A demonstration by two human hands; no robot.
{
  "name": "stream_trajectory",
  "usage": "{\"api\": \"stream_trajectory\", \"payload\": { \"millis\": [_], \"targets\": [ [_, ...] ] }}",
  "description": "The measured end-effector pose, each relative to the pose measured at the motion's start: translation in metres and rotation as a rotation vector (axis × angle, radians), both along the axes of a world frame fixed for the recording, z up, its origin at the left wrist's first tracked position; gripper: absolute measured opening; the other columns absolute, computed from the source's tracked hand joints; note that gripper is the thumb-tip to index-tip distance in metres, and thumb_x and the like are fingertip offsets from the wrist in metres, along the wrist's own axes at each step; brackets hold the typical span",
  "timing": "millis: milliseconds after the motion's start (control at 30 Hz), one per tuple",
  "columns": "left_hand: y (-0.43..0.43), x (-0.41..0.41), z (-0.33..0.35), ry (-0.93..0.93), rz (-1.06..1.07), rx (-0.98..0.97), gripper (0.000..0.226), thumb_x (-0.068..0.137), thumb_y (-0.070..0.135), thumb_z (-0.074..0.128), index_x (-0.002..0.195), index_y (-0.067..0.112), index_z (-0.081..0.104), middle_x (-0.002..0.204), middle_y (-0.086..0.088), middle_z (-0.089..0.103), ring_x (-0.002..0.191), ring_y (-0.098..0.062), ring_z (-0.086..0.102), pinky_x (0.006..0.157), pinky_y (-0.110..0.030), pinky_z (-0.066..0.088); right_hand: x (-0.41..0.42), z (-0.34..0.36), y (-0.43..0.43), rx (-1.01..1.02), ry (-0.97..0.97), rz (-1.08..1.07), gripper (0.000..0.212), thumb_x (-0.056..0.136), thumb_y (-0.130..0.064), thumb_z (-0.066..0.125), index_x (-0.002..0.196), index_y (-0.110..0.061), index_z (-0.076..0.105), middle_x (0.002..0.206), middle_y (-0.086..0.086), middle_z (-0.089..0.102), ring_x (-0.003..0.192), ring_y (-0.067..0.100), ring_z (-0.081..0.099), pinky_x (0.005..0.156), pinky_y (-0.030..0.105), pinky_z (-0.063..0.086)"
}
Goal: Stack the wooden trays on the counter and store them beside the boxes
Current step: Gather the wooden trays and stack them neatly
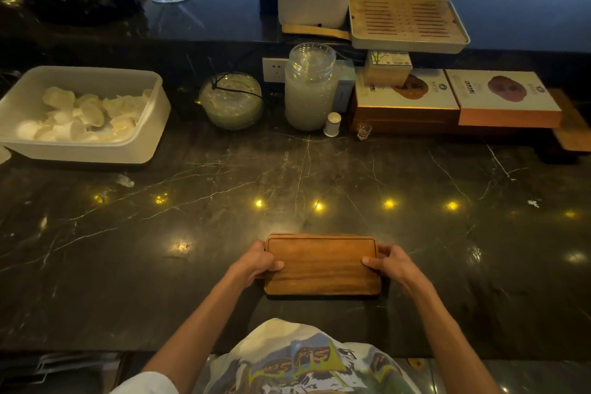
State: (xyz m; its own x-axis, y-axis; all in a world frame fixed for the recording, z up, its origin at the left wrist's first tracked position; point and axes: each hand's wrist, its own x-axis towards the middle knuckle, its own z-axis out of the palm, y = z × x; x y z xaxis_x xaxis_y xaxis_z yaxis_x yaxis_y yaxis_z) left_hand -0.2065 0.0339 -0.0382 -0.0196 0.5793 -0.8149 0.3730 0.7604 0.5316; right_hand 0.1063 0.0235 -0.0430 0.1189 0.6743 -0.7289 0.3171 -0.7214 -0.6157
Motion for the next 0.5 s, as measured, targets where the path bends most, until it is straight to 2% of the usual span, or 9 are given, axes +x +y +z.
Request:
{"api": "stream_trajectory", "payload": {
  "millis": [67, 133, 233, 300, 400, 500],
  "targets": [
    [-0.005, -0.005, 0.000, -0.049, -0.016, 0.075, 0.055, 0.081, 0.005, 0.071, 0.125, 0.019, 0.040, 0.116, 0.000, 0.050, 0.109, -0.019, 0.049, 0.093, -0.039, 0.047, 0.000, 0.006, -0.006, 0.077, 0.052, 0.026, 0.057, 0.079, -0.012, 0.076, 0.130, -0.016, 0.051, 0.109, -0.004, 0.061, 0.097, 0.012, 0.060, 0.065, 0.021, 0.051],
    [-0.012, -0.011, 0.003, -0.052, -0.056, 0.246, 0.058, 0.080, 0.004, 0.072, 0.124, 0.025, 0.042, 0.120, 0.003, 0.043, 0.113, -0.016, 0.047, 0.099, -0.038, 0.046, 0.002, 0.011, -0.014, 0.193, 0.101, 0.020, 0.053, 0.079, -0.008, 0.076, 0.123, -0.026, 0.052, 0.109, -0.008, 0.060, 0.101, 0.010, 0.060, 0.060, 0.018, 0.054],
    [-0.022, -0.020, 0.006, 0.009, -0.133, 0.529, 0.054, 0.076, 0.002, 0.074, 0.107, 0.036, 0.046, 0.114, 0.013, 0.042, 0.108, -0.005, 0.050, 0.088, -0.021, 0.051, 0.002, 0.017, -0.023, 0.421, 0.004, 0.100, 0.053, 0.077, -0.003, 0.076, 0.115, -0.034, 0.054, 0.117, -0.010, 0.055, 0.109, 0.006, 0.056, 0.075, 0.017, 0.053],
    [-0.028, -0.023, 0.006, 0.053, -0.180, 0.663, 0.053, 0.075, 0.003, 0.075, 0.103, 0.039, 0.047, 0.111, 0.017, 0.042, 0.105, 0.003, 0.050, 0.081, -0.012, 0.050, -0.003, 0.018, -0.025, 0.538, -0.096, 0.187, 0.054, 0.076, -0.002, 0.077, 0.111, -0.037, 0.055, 0.117, -0.011, 0.053, 0.110, 0.002, 0.054, 0.084, 0.018, 0.049],
    [-0.036, -0.025, 0.001, 0.094, -0.227, 0.742, 0.046, 0.076, 0.006, 0.075, 0.103, 0.032, 0.048, 0.109, 0.016, 0.044, 0.100, 0.004, 0.052, 0.080, -0.014, 0.051, -0.010, 0.016, -0.030, 0.593, -0.176, 0.244, 0.050, 0.076, -0.001, 0.077, 0.111, -0.030, 0.055, 0.115, -0.008, 0.052, 0.106, 0.000, 0.054, 0.086, 0.013, 0.045],
    [-0.038, -0.026, 0.002, 0.164, -0.317, 0.723, 0.041, 0.077, 0.013, 0.075, 0.097, 0.034, 0.045, 0.105, 0.018, 0.044, 0.095, 0.001, 0.054, 0.073, -0.020, 0.052, -0.010, 0.014, -0.036, 0.612, -0.227, 0.298, 0.049, 0.078, -0.002, 0.076, 0.115, -0.026, 0.055, 0.116, -0.006, 0.051, 0.105, -0.002, 0.053, 0.086, 0.005, 0.043]
  ]
}}
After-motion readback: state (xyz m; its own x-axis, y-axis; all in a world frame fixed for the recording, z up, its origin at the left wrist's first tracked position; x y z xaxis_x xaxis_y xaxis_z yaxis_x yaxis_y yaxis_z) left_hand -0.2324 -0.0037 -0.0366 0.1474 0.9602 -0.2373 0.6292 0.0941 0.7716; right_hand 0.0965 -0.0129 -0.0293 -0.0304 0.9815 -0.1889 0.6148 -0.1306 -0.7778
